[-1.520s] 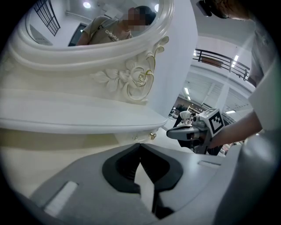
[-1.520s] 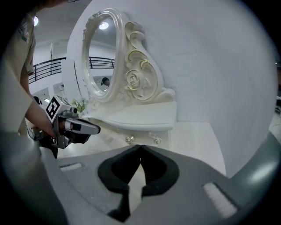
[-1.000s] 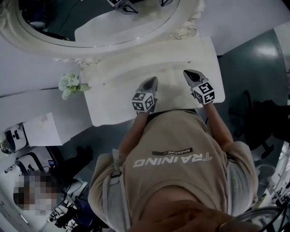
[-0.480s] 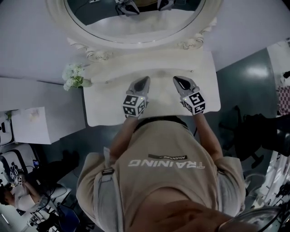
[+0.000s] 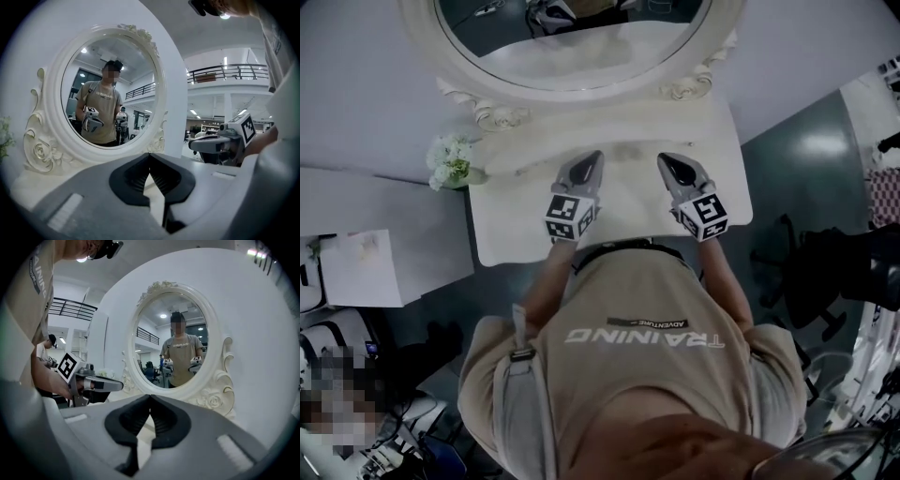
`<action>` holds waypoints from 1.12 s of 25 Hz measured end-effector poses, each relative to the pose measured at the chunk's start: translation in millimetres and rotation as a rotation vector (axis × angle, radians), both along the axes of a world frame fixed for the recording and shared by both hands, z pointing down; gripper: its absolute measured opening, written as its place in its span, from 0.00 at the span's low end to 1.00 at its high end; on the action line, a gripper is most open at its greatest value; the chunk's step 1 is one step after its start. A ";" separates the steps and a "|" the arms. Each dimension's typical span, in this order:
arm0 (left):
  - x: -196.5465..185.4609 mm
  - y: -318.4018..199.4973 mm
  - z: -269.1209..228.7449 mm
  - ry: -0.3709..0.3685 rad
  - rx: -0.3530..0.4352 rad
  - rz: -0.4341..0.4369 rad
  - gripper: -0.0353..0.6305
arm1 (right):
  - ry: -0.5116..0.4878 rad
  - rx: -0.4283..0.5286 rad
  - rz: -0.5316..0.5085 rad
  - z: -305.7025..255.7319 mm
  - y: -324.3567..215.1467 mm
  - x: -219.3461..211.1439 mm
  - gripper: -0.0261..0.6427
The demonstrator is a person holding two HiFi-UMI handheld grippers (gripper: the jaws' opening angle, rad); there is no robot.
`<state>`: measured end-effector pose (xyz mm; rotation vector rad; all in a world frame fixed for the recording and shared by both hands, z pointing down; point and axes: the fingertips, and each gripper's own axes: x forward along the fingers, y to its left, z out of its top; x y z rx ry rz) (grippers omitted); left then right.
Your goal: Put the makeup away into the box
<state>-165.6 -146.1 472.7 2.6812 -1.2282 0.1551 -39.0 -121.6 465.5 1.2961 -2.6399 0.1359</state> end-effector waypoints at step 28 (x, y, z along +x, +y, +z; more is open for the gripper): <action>38.3 43.2 -29.3 -0.069 0.054 0.025 0.05 | -0.017 -0.003 -0.087 -7.8 7.9 16.9 0.04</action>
